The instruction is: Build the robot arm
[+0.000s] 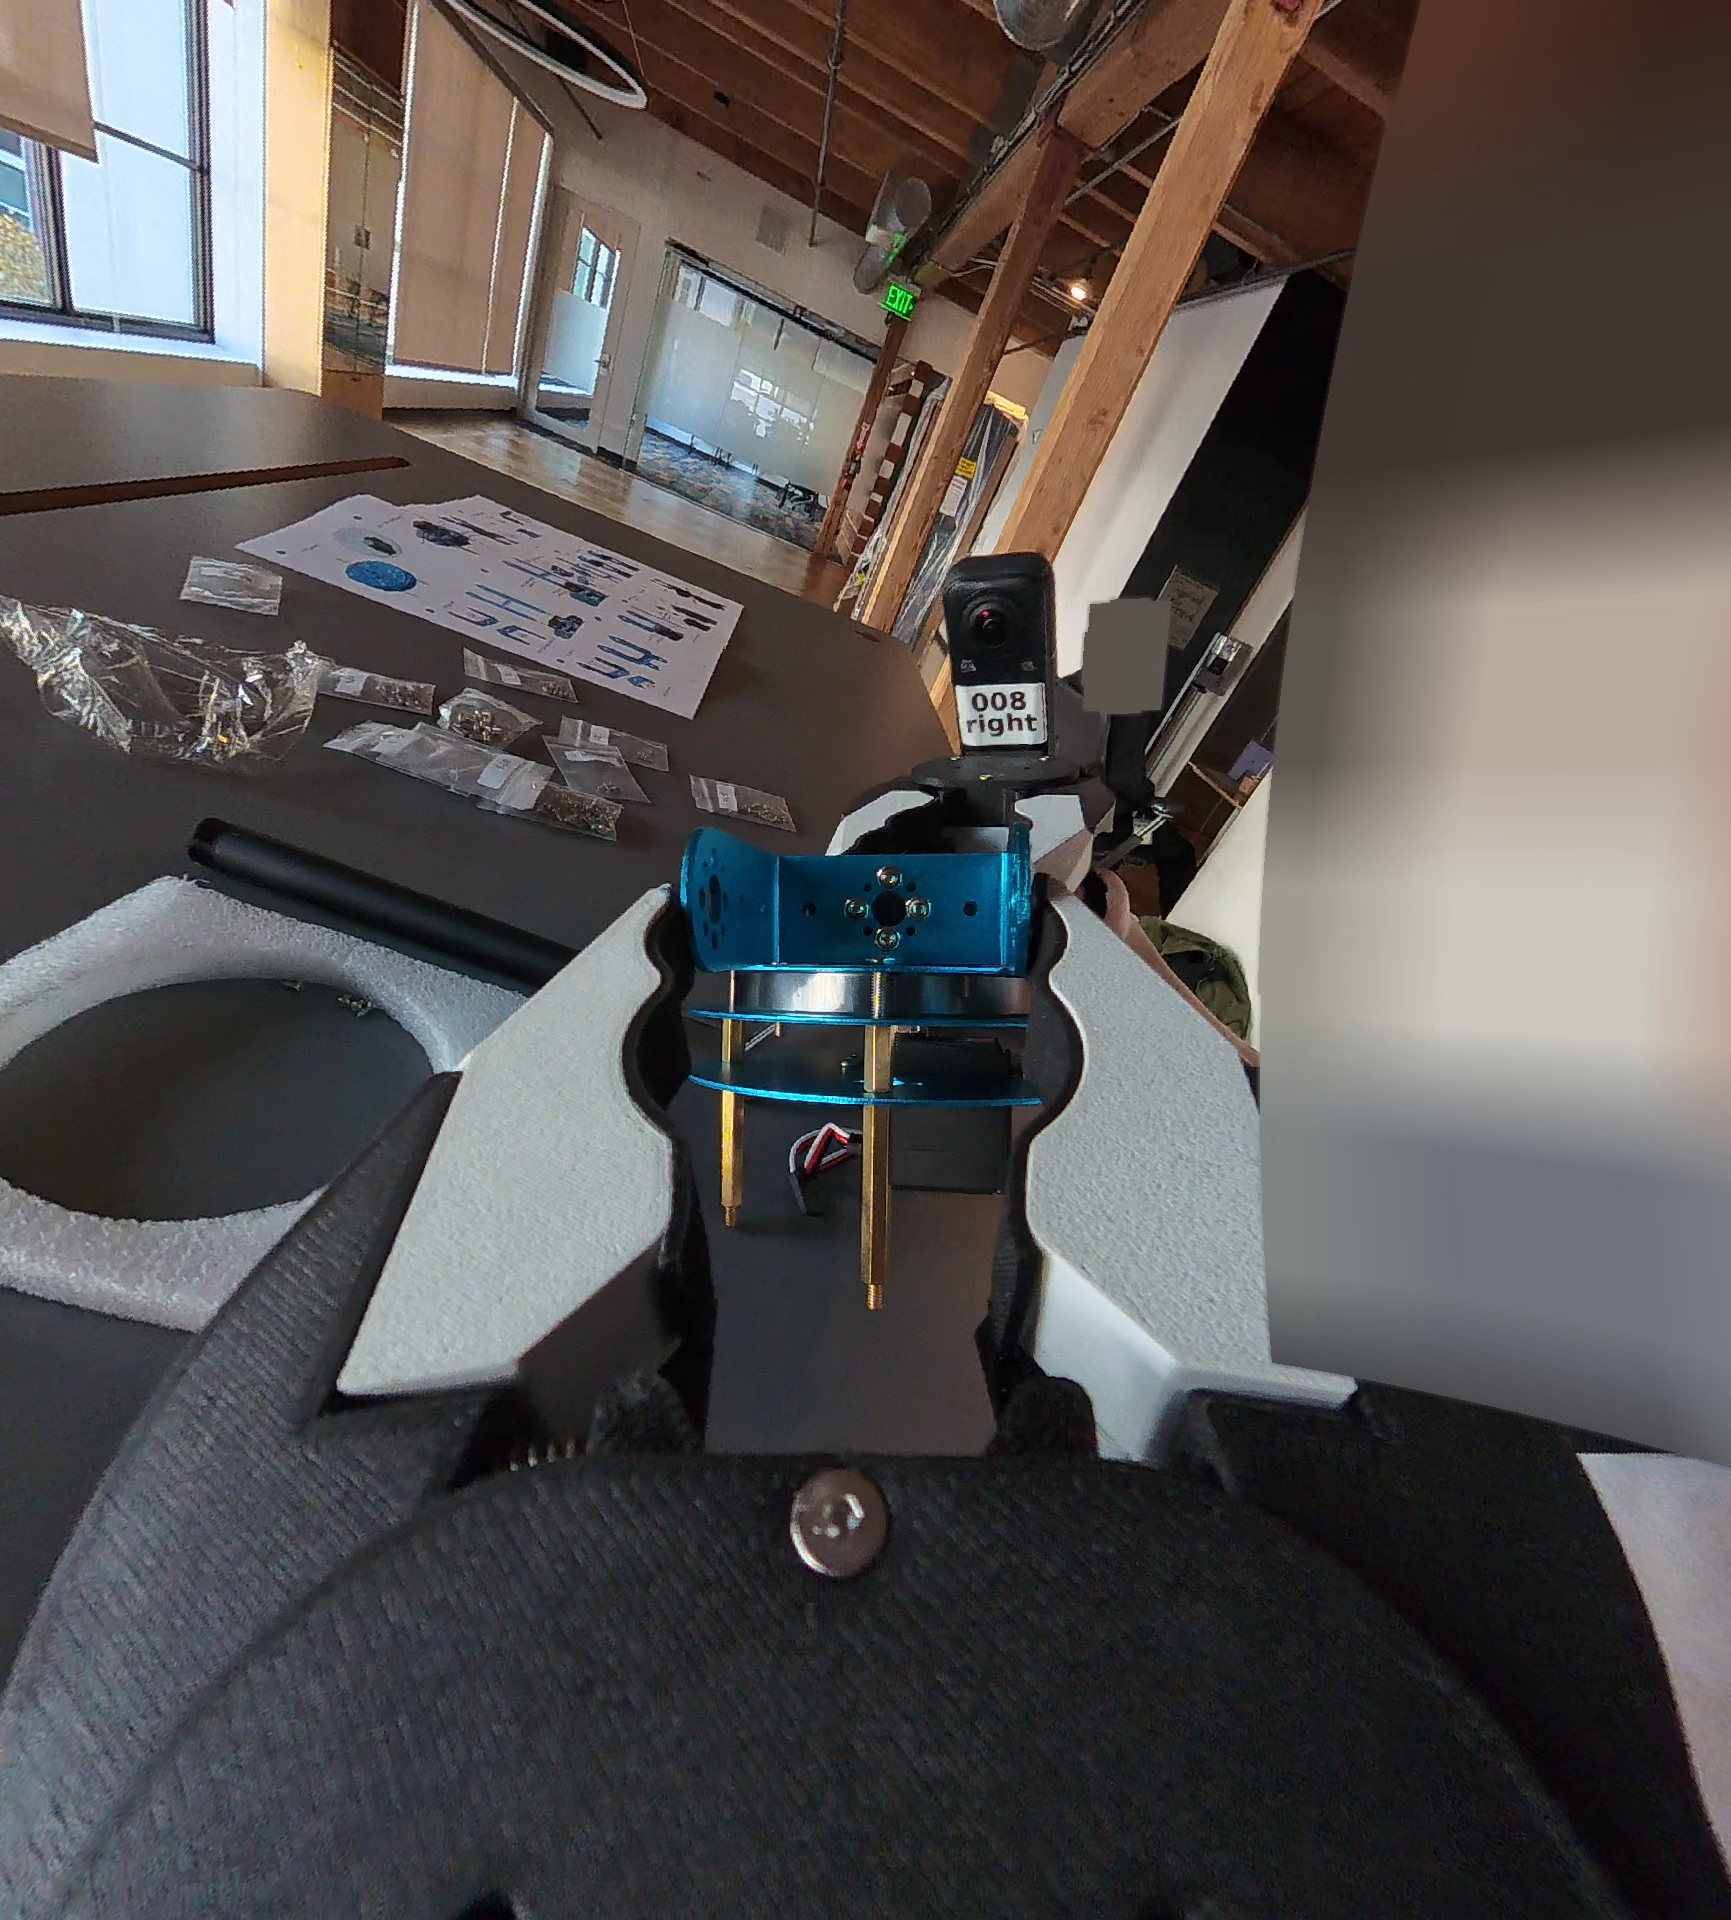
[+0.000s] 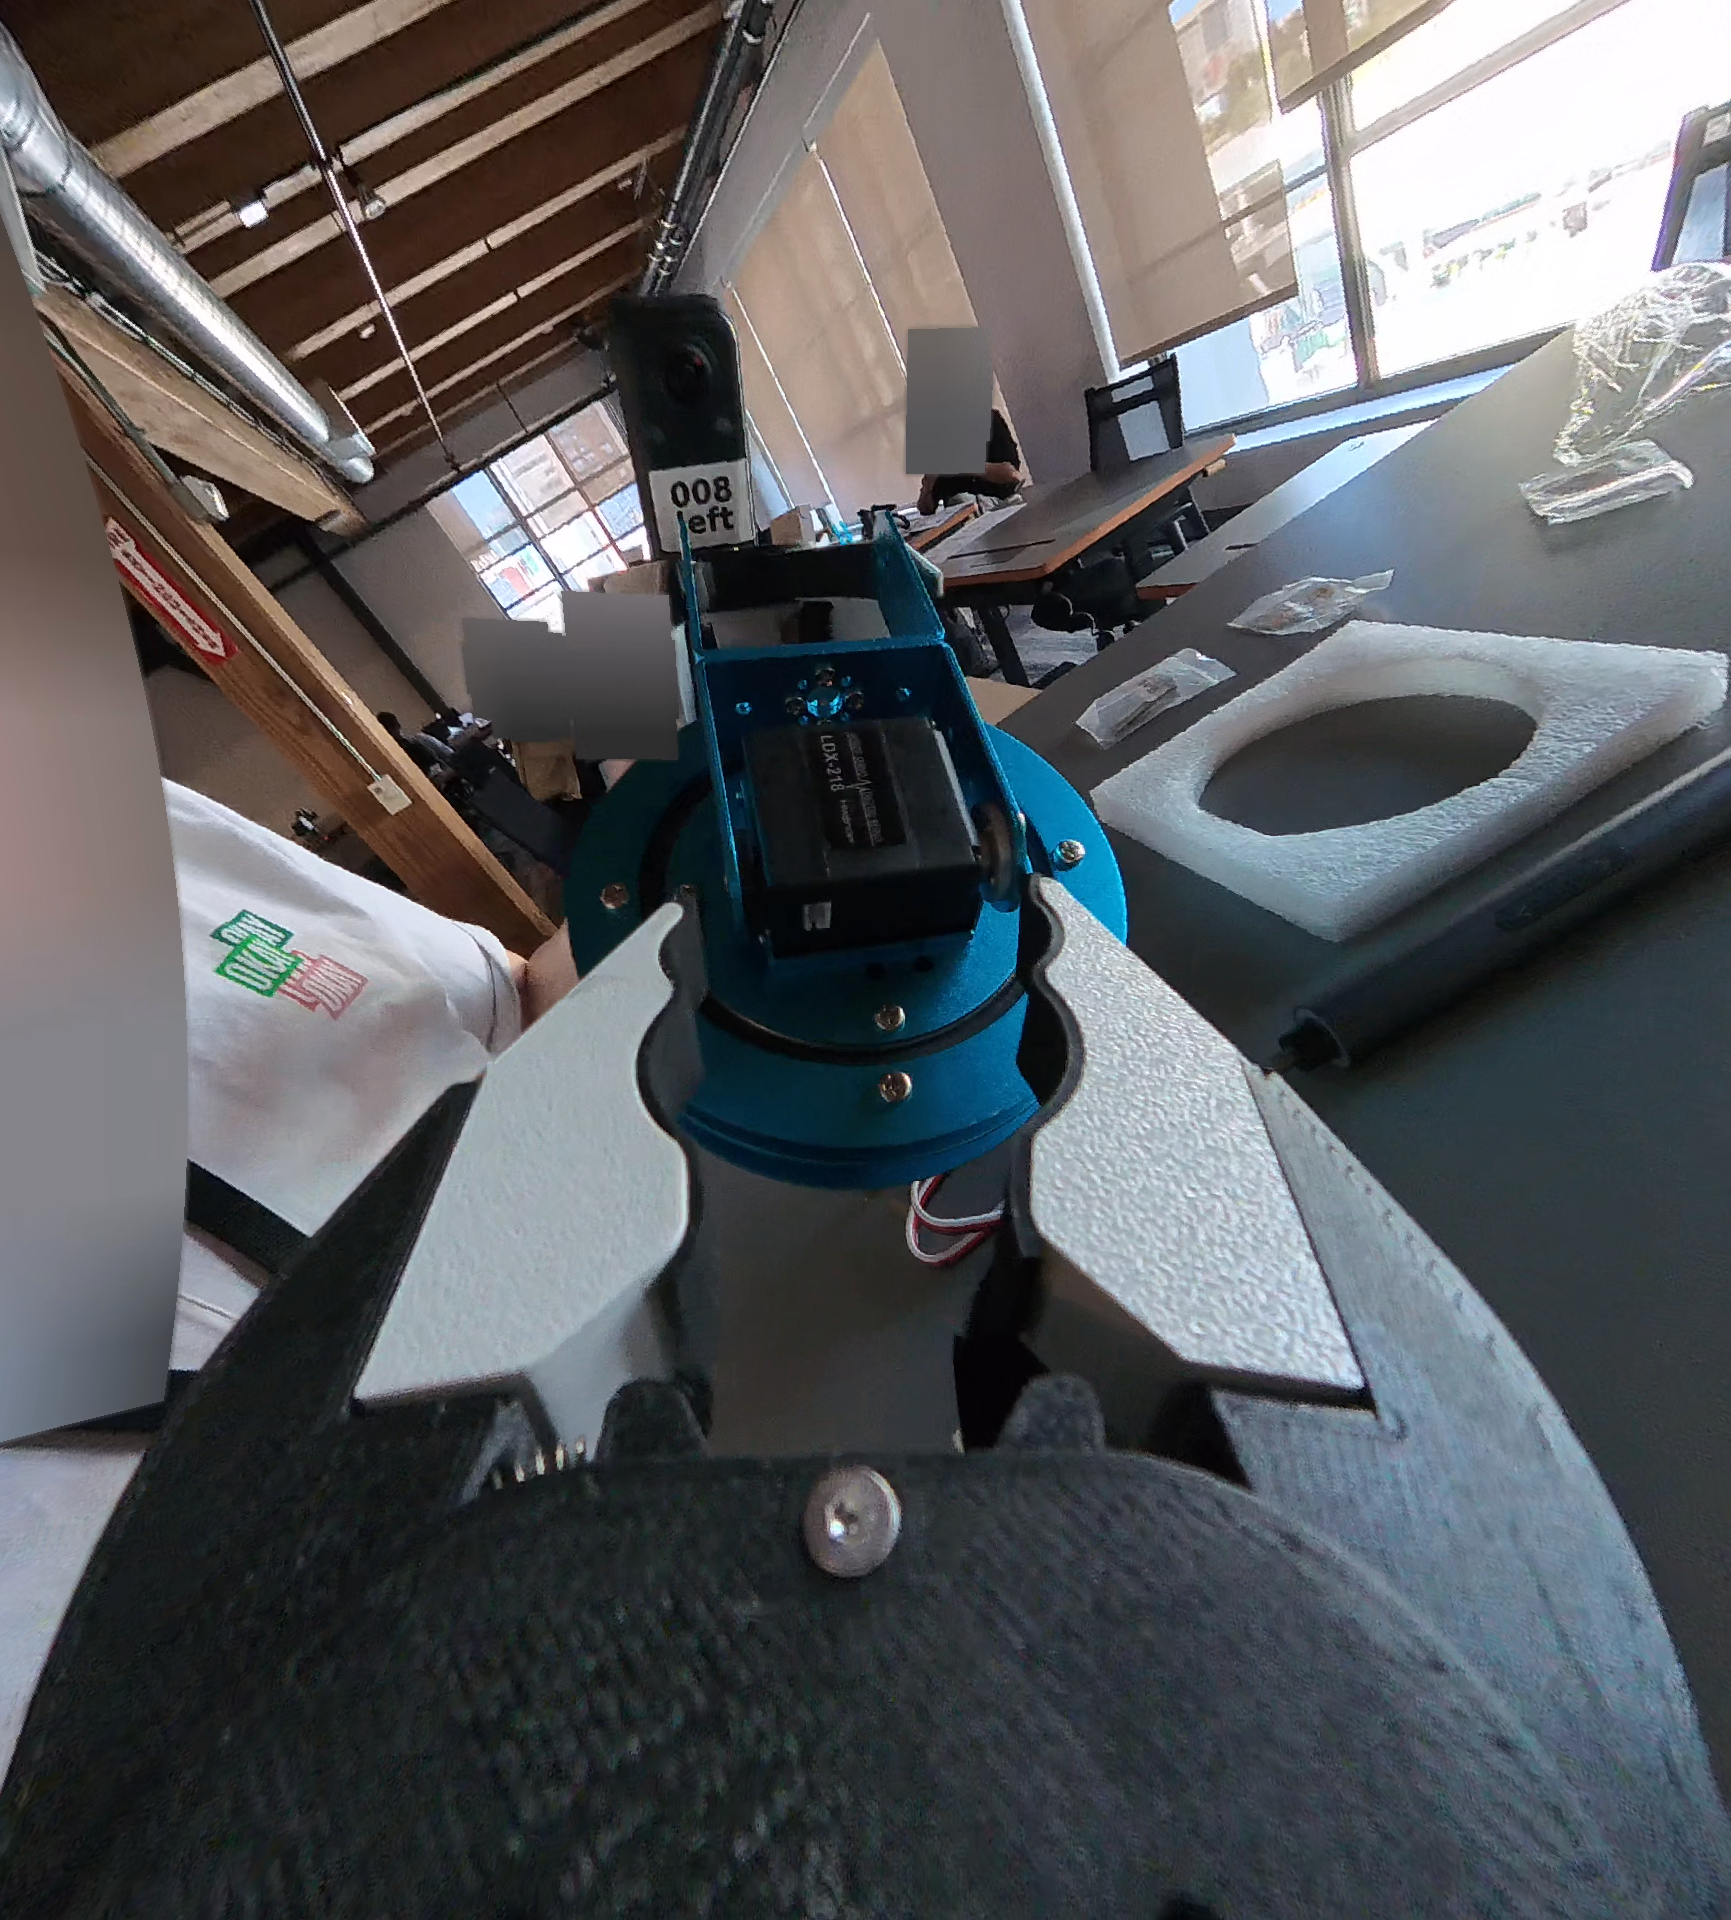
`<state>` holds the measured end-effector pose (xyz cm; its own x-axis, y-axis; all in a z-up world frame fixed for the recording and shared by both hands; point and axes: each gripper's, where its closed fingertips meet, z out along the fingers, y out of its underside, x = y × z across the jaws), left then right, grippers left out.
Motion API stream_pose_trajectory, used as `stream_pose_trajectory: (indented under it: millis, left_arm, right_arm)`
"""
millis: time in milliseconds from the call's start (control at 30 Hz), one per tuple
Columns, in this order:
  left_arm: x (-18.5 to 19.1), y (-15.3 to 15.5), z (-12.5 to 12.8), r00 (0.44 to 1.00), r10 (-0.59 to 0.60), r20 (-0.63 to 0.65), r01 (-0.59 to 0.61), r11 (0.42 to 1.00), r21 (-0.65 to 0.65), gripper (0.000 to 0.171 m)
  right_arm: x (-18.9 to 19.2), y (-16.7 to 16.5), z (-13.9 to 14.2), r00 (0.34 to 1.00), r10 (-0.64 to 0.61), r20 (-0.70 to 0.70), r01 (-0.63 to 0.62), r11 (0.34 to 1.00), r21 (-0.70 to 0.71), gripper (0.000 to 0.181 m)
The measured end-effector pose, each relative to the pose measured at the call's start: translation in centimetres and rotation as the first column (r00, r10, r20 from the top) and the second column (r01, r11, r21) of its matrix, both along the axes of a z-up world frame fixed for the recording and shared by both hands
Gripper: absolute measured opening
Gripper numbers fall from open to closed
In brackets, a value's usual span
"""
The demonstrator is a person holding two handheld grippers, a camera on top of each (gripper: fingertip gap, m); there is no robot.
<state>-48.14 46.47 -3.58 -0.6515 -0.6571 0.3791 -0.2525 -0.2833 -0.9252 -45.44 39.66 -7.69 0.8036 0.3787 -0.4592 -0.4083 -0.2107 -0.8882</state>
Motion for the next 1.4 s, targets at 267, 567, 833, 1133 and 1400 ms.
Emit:
stream_pose_trajectory:
  millis: [267, 567, 833, 1133, 1400]
  left_arm:
    - [0.1, 0.0, 0.0, 1.0, 0.009, -0.013, -0.009, 1.0, 0.005, 0.063]
    - [-0.1, 0.0, 0.0, 1.0, 0.013, 0.0, -0.013, 1.0, 0.002, 0.064]
    - [0.0, 0.0, 0.0, 1.0, 0.016, -0.014, -0.016, 1.0, -0.008, 0.063]
    - [0.2, 0.0, 0.0, 0.999, 0.026, -0.034, -0.026, 1.0, -0.001, 0.063]
    - [0.5, -0.1, 0.1, 0.998, 0.041, -0.047, -0.042, 0.999, -0.01, 0.063]
  right_arm:
    - [0.1, 0.1, -0.3, 1.0, 0.006, 0.03, -0.005, 1.0, -0.023, 0.054]
    - [0.0, 0.1, -0.3, 1.0, 0.009, 0.027, -0.008, 1.0, -0.029, 0.054]
    - [-0.6, -0.5, 0.2, 0.968, 0.004, 0.253, -0.013, 0.999, 0.034, 0.067]
    - [0.0, -1.8, 2.2, 0.579, -0.239, 0.78, 0.039, 0.963, 0.266, 0.039]
    - [-1.0, -1.0, 1.2, 0.45, -0.24, 0.86, -0.005, 0.962, 0.272, 0.028]
